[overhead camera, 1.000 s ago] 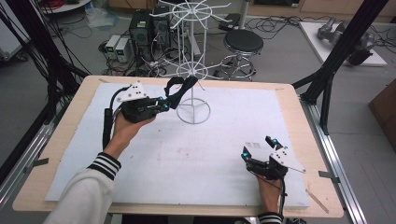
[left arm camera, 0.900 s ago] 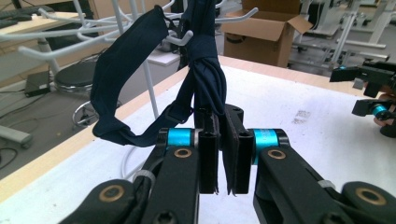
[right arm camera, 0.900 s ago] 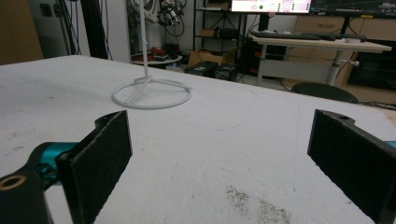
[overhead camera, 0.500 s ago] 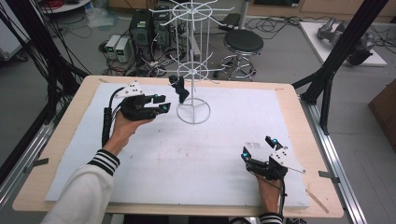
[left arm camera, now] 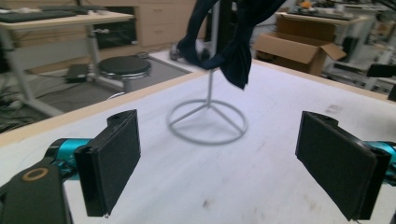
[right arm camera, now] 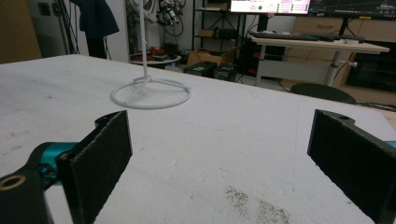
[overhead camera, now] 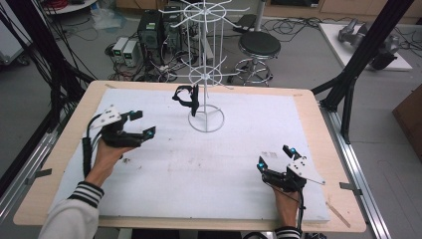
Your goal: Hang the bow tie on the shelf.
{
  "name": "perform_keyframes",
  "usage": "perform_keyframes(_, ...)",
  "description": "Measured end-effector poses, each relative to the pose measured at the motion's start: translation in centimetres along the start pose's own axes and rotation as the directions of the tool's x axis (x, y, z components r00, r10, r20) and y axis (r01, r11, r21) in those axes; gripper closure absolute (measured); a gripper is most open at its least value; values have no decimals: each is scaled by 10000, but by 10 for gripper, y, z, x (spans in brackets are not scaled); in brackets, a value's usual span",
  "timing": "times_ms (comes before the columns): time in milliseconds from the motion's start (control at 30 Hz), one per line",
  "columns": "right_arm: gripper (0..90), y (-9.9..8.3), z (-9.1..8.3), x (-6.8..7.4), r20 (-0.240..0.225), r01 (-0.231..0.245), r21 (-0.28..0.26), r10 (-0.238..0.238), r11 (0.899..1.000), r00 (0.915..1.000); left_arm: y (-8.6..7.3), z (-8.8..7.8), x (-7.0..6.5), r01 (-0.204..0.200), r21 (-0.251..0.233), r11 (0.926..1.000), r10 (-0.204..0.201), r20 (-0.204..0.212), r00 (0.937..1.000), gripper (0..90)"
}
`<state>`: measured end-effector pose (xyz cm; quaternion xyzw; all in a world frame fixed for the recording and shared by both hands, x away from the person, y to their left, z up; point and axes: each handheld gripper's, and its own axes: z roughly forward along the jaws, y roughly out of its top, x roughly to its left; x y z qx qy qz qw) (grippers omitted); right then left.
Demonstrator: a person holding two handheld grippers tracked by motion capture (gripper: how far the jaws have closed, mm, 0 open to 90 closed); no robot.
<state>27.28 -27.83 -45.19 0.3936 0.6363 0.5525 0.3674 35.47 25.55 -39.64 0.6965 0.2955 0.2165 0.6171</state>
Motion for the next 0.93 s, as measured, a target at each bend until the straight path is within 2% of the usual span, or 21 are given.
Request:
perform_keyframes(33, 55, 0, 0, 0, 15, 18, 1, -18, 10000, 10000, -12, -19, 2, -1, -180, 9998, -6, -393, 9992, 144)
perform_keyframes(67, 55, 0, 0, 0, 3, 20, -6, -20, 10000, 10000, -17, -28, 4, 20, -231, 9997, -32, -524, 9986, 144)
perform_keyframes(100, 55, 0, 0, 0, -2, 27, -4, -27, 10000, 10000, -17, -28, 4, 20, -231, 9997, -32, -524, 9986, 144)
perform_keyframes(167, 54, 0, 0, 0, 37, 31, -12, -31, 10000, 10000, -28, -45, 6, 121, -439, 9990, -154, -753, 9970, 143)
perform_keyframes(200, 55, 0, 0, 0, 50, 37, -9, -37, 10000, 10000, -39, -60, 7, 90, -670, 9977, -158, -1024, 9946, 143)
perform_keyframes(267, 55, 0, 0, 0, 64, 56, -6, -56, 10000, 10000, -44, -66, 8, 124, -793, 9968, -214, -1130, 9934, 143)
perform_keyframes(300, 54, 0, 0, 0, 50, 26, 8, -26, 10000, 10000, -52, -76, 8, 142, -1010, 9948, -285, -1425, 9894, 143)
perform_keyframes(333, 55, 0, 0, 0, 63, 36, -9, -36, 10000, 10000, -52, -76, 8, 142, -1010, 9948, -285, -1425, 9894, 143)
perform_keyframes(467, 54, 0, 0, 1, 71, -36, 0, 36, 10000, 10000, -65, -85, 7, 180, -1305, 9913, -415, -1799, 9828, 142)
perform_keyframes(567, 55, 0, 0, 0, 57, 31, 4, -31, 10000, 10000, -70, -85, 6, 275, -1366, 9903, -518, -1779, 9827, 142)
perform_keyframes(633, 54, 0, 0, 0, 50, 30, 8, -30, 10000, 10000, -70, -86, 4, 60, -1543, 9880, -361, -1930, 9805, 142)
perform_keyframes(700, 54, 0, 0, 1, 56, 22, 8, -22, 10000, 10000, -71, -87, 3, 8, -1628, 9867, -332, -1959, 9801, 142)
perform_keyframes(867, 54, 0, 0, 1, 80, -15, 6, 15, 10000, 10000, -72, -87, 3, -25, -1670, 9859, -319, -2031, 9786, 142)
perform_keyframes(933, 54, 0, 0, 0, 95, 9, -4, -9, 10000, 10000, -71, -86, 1, -219, -1567, 9874, -113, -2080, 9781, 143)
